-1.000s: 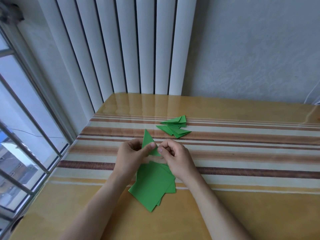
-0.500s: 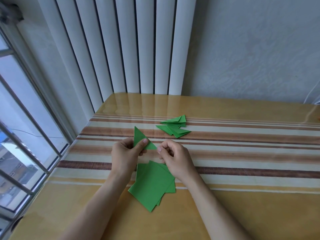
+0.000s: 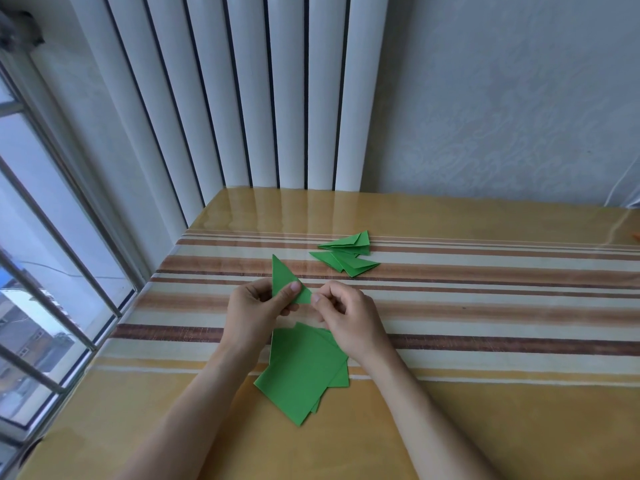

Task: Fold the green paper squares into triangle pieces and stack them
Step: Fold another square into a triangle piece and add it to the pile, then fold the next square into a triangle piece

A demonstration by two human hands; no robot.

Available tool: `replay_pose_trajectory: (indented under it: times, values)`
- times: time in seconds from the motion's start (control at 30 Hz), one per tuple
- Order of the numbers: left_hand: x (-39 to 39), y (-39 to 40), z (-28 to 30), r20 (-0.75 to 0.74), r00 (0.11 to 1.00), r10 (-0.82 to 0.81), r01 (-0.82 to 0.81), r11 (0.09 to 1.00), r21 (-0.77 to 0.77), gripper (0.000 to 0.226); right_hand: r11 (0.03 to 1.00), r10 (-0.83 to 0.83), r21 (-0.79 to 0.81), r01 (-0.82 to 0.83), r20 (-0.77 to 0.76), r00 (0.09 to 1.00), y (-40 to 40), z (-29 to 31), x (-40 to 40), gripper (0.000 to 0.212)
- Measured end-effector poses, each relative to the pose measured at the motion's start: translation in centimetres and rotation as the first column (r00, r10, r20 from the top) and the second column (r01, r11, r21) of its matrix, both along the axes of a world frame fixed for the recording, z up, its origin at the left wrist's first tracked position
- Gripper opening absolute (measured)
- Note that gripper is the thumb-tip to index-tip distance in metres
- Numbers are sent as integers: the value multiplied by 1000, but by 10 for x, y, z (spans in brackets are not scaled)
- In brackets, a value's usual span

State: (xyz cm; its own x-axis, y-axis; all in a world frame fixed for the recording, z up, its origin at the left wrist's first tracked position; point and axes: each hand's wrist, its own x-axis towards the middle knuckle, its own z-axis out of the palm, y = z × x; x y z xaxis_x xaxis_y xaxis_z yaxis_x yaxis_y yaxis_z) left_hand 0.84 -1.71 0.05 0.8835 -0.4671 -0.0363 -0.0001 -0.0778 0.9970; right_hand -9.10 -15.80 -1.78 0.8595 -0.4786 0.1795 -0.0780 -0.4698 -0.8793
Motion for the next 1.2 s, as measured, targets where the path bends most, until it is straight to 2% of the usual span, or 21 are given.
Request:
replay_pose_trajectory:
  times: [0.1, 0.2, 0.3, 0.37, 0.5, 0.67, 0.8, 0.9, 1.0, 1.07, 1.13, 1.2]
  values:
    - [4, 0, -1, -21, 998, 51, -52, 998, -33, 14, 994, -105, 22, 105, 35, 994, -5, 0, 1, 26]
    - [4, 1, -3, 16, 998, 66, -66, 998, -1, 13, 972, -232, 63, 228, 60, 971, -9, 1, 1, 27]
    - [4, 3, -5, 76, 996, 54, -56, 998, 30, 15, 926, -349, 169, 336, 49, 936, -17, 0, -2, 26]
    - [6, 3, -6, 116, 993, -23, 15, 998, 63, 16, 880, -413, 278, 385, 48, 909, -22, -1, -3, 26]
    - [1, 0, -7, 115, 981, -157, 145, 984, 100, 9, 781, -499, 458, 425, 48, 865, -26, -2, -1, 22]
    - [3, 1, -7, 72, 985, -156, 150, 985, 81, 7, 761, -494, 506, 406, 48, 868, -28, -3, 1, 20]
    - [2, 0, -6, 49, 988, -150, 146, 987, 72, 10, 818, -445, 416, 397, 19, 896, -28, -3, 0, 20]
    - [3, 1, -5, 25, 992, -127, 125, 991, 52, 14, 903, -356, 246, 351, -26, 934, -26, -2, -3, 16]
    - [4, 2, -6, 31, 994, -109, 107, 993, 51, 19, 984, -177, -23, 176, -76, 981, -21, 3, -5, 9]
    - [5, 1, -7, 46, 994, -96, 93, 994, 58, 21, 984, -63, -175, 41, -120, 991, -16, 4, -4, 12]
    - [6, 1, -7, 53, 996, -68, 65, 997, 51, 20, 967, -2, -254, -36, -151, 989, -13, 6, -4, 15]
    - [8, 1, -7, 101, 994, -34, 27, 997, 68, 19, 960, 84, -243, -136, -215, 973, -13, 8, -5, 31]
